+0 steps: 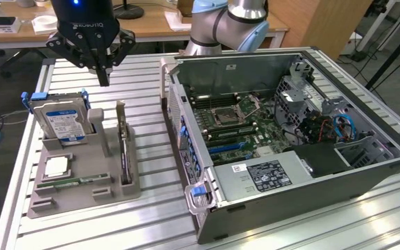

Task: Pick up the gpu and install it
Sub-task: 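Pick up the gpu and move the gpu toward the slot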

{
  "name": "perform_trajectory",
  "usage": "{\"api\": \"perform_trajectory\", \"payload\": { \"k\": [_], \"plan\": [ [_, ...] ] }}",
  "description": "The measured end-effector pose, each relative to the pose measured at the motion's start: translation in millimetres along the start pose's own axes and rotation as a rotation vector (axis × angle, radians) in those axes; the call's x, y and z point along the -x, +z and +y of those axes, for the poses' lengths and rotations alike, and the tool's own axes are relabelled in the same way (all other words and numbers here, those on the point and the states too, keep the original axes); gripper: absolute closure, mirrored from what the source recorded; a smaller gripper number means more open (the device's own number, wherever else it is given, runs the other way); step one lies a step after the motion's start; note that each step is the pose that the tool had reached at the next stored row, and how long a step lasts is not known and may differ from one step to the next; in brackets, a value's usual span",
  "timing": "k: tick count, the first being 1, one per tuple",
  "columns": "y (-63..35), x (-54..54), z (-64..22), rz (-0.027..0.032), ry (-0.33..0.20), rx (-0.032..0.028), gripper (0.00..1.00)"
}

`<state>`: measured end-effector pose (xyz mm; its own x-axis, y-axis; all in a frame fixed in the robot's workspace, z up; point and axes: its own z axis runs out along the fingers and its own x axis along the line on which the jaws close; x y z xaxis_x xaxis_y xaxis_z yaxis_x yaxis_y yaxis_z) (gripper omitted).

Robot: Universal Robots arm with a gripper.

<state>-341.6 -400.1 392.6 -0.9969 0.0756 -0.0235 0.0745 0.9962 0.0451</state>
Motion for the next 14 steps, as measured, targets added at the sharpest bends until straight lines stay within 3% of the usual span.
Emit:
{"api": "perform_trajectory", "payload": {
  "k": [11, 14],
  "plan": [
    [0.0, 0.0, 0.0, -0.0001, 0.000, 0.0001, 0.89],
    [0.0, 0.1, 0.0, 0.0000, 0.000, 0.0000, 0.77]
  ]
}}
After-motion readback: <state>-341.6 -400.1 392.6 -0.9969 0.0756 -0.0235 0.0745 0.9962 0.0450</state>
